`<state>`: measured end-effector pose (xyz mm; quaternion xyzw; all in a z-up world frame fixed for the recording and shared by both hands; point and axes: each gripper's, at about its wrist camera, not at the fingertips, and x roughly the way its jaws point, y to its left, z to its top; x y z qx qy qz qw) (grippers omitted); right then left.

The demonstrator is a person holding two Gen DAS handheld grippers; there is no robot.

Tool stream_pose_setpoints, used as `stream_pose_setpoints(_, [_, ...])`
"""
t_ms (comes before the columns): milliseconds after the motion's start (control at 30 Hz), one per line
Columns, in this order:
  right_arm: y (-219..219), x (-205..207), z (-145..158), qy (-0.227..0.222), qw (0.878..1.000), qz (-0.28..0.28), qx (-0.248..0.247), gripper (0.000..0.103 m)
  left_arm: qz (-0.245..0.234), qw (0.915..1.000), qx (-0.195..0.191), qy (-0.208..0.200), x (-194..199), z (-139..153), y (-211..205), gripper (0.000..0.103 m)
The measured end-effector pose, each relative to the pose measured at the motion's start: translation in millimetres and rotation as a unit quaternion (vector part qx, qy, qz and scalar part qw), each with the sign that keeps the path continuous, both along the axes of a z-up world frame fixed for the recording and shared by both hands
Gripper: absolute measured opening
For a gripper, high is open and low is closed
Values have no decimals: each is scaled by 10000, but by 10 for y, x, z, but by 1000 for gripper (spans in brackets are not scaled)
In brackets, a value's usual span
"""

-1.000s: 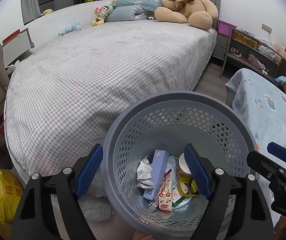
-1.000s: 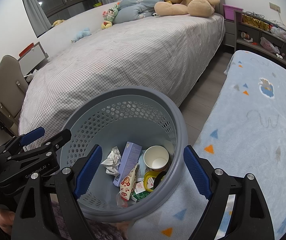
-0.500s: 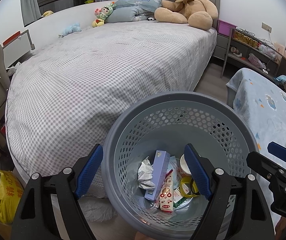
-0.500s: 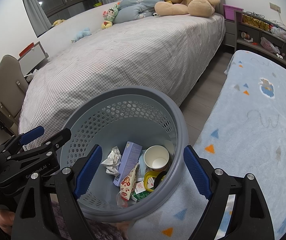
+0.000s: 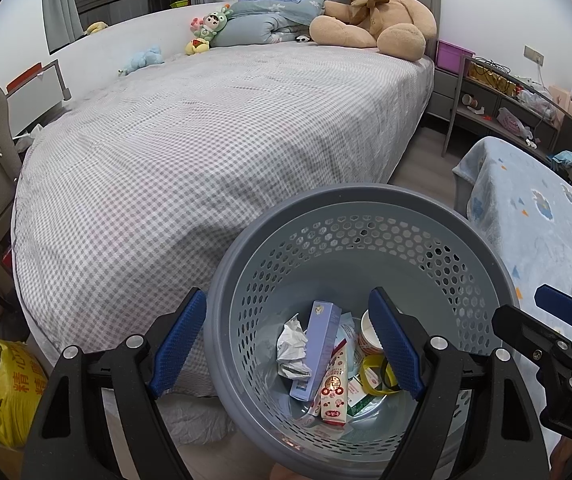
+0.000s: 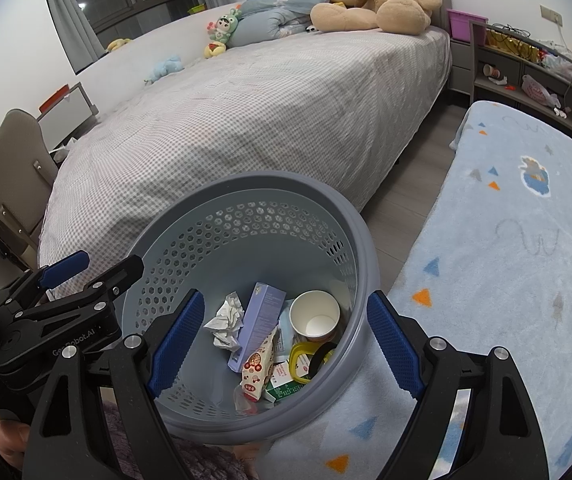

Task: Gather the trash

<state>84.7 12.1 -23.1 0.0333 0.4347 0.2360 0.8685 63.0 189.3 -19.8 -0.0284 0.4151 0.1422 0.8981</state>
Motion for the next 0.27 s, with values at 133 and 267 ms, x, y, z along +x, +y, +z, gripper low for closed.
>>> stream_pose_setpoints(133, [3,-1,0,-1,10000,0,-1,82,26,10000,-33,11,4,-1,14,79])
stream_pose_setpoints(267, [2,-1,0,-1,10000,2,-2,82,35,10000,-23,1,1,4,11,79])
